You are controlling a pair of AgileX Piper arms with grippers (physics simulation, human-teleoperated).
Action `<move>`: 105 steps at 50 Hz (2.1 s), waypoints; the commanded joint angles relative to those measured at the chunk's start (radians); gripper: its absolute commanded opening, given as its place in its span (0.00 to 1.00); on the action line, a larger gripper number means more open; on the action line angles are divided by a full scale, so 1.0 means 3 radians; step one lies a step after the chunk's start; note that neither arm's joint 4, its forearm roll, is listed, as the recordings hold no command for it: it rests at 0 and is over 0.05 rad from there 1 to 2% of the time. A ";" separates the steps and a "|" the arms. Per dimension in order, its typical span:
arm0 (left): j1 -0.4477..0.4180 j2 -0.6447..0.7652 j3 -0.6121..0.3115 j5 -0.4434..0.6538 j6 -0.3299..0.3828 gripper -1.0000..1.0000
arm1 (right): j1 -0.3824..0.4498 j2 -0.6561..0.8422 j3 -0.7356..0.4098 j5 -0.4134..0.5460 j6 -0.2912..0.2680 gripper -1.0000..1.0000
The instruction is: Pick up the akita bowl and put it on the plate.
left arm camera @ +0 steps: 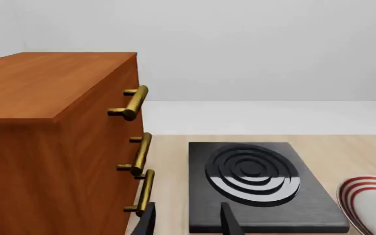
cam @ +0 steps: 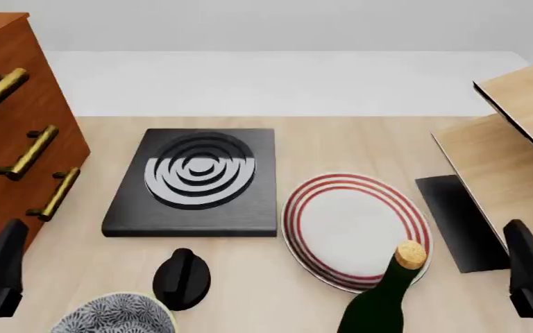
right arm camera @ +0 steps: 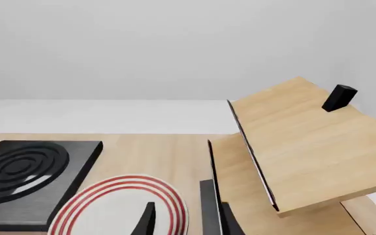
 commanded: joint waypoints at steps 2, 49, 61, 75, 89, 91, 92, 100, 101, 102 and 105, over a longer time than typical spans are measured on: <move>0.0000 0.0017 -0.0009 -0.0004 0.0000 1.00 | 0.0001 0.0027 -0.0046 0.0016 0.0010 1.00; -0.0001 0.0016 -0.0009 -0.0004 0.0000 1.00 | 0.0940 0.1878 -0.1805 0.0597 -0.0243 1.00; 0.0001 0.0015 -0.0009 -0.0004 -0.0001 1.00 | 0.1327 0.2448 -0.2324 0.0931 -0.0360 1.00; 0.0000 0.0016 -0.0009 -0.0004 -0.0001 1.00 | 0.1801 0.3169 -0.2786 0.1166 -0.0615 1.00; 0.0000 0.0016 -0.0009 -0.0004 0.0000 1.00 | 0.2145 0.3795 -0.3286 0.1306 -0.0695 1.00; 0.0000 0.0017 -0.0009 -0.0004 0.0000 1.00 | 0.2251 0.3880 -0.3307 0.1338 -0.0703 1.00; 0.0000 0.0016 -0.0009 -0.0004 -0.0001 1.00 | 0.2295 0.3916 -0.3321 0.1349 -0.0722 1.00; 0.0000 0.0016 -0.0009 -0.0004 -0.0001 1.00 | 0.2584 0.4185 -0.3513 0.1489 -0.0779 1.00; 0.0000 0.0016 -0.0009 -0.0004 0.0000 1.00 | 0.2619 0.4211 -0.3542 0.1510 -0.0783 1.00; 0.0000 0.0015 -0.0009 -0.0004 0.0000 1.00 | 0.2630 0.4233 -0.3567 0.1514 -0.0775 1.00; 0.0000 0.0014 -0.0009 -0.0004 0.0000 1.00 | 0.2751 0.4339 -0.3613 0.1535 -0.0775 1.00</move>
